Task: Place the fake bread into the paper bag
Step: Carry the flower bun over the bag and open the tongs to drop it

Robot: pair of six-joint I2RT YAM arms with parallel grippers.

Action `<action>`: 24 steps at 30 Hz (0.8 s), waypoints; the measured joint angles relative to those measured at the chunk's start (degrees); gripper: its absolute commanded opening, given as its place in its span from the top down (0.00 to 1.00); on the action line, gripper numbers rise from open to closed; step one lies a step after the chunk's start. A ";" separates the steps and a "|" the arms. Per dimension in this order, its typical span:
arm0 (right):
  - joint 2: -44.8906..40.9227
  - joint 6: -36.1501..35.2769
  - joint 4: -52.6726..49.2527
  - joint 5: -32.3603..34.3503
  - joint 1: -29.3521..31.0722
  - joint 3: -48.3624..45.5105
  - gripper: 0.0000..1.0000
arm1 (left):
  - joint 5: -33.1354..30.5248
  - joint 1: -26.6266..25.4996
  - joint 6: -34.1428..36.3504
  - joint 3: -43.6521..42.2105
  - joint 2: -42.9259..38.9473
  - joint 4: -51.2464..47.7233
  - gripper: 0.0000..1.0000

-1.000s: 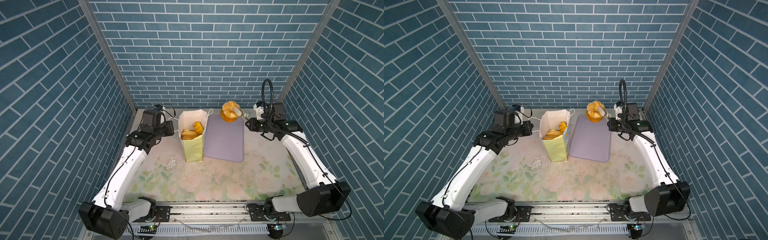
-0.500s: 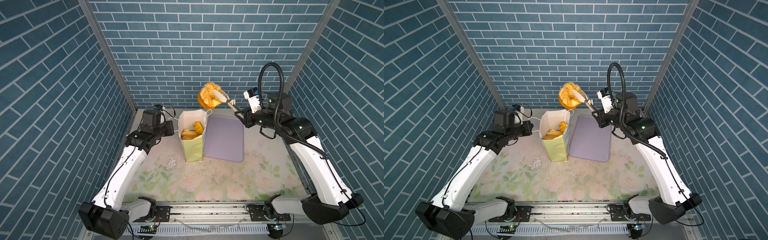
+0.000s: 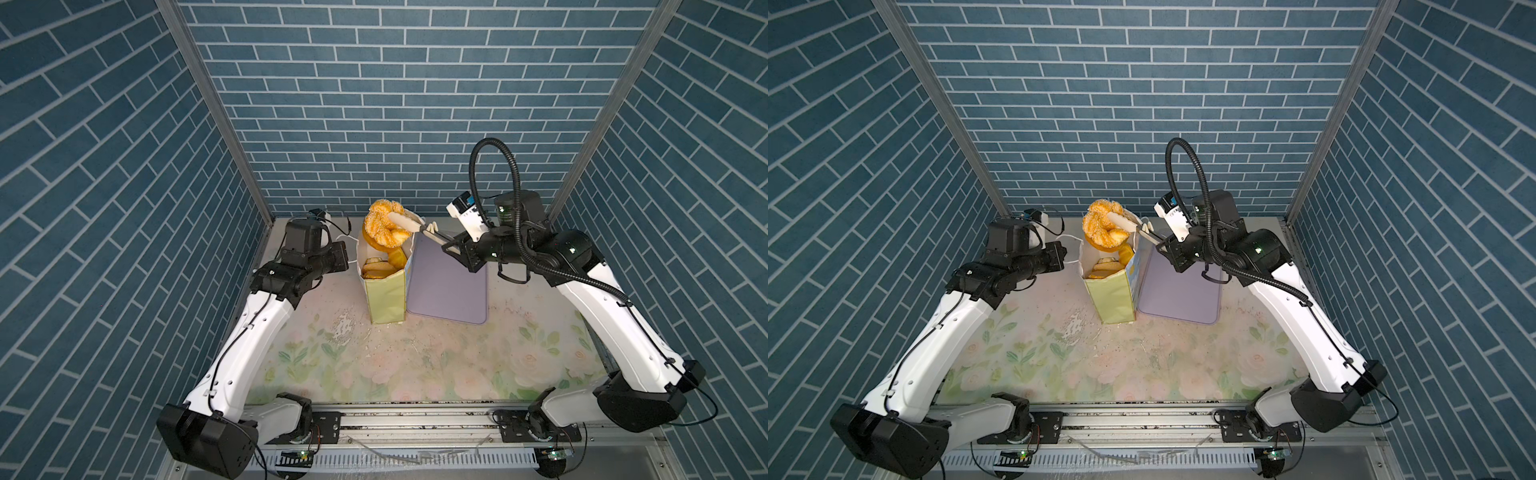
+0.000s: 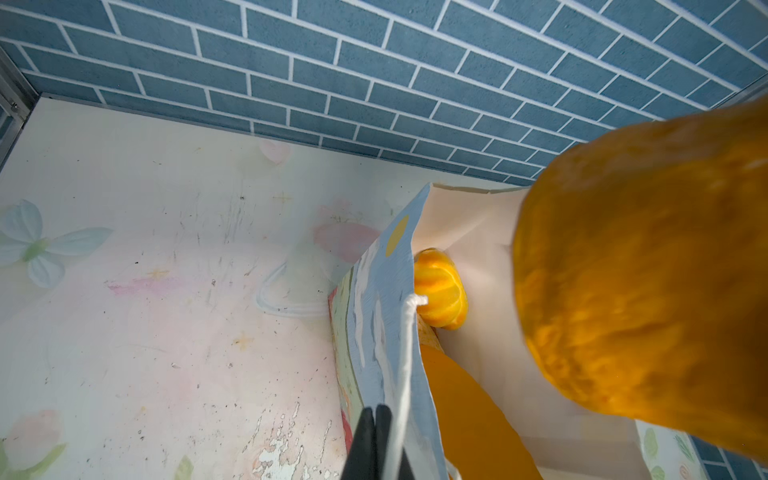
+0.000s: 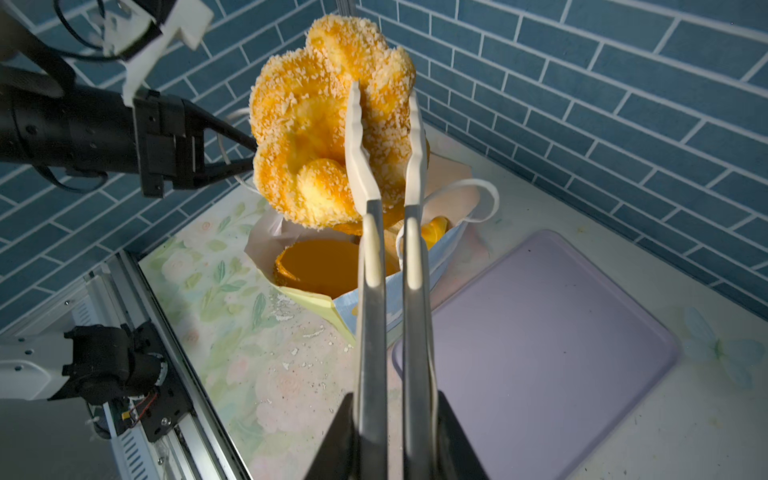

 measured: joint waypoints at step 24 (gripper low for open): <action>5.16 -2.71 -3.61 8.02 1.38 6.71 0.54 | 0.15 0.00 0.15 -0.26 -0.07 0.02 0.87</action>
